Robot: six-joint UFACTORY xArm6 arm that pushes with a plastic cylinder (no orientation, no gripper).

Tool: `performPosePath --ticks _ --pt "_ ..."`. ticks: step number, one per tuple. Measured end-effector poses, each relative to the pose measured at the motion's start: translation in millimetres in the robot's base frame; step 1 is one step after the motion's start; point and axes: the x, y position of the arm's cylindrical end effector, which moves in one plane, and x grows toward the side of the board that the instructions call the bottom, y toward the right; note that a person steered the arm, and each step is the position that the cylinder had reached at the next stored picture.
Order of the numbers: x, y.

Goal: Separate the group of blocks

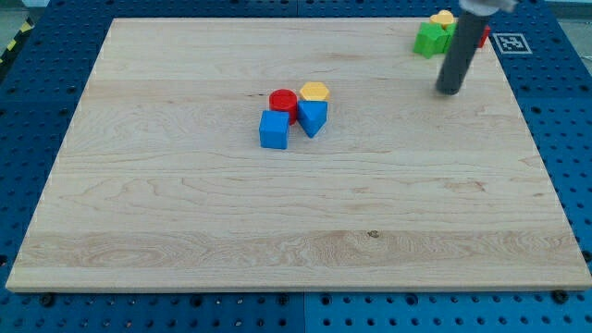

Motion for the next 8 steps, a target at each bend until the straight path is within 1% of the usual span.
performPosePath --ticks 1,2,3,4,5,6,7,8 --pt "-16 71" --pt "-24 113" --pt "-75 113" --pt "-116 107" --pt "-113 83" --pt "-106 21" --pt "-106 -16" --pt "-105 -35"
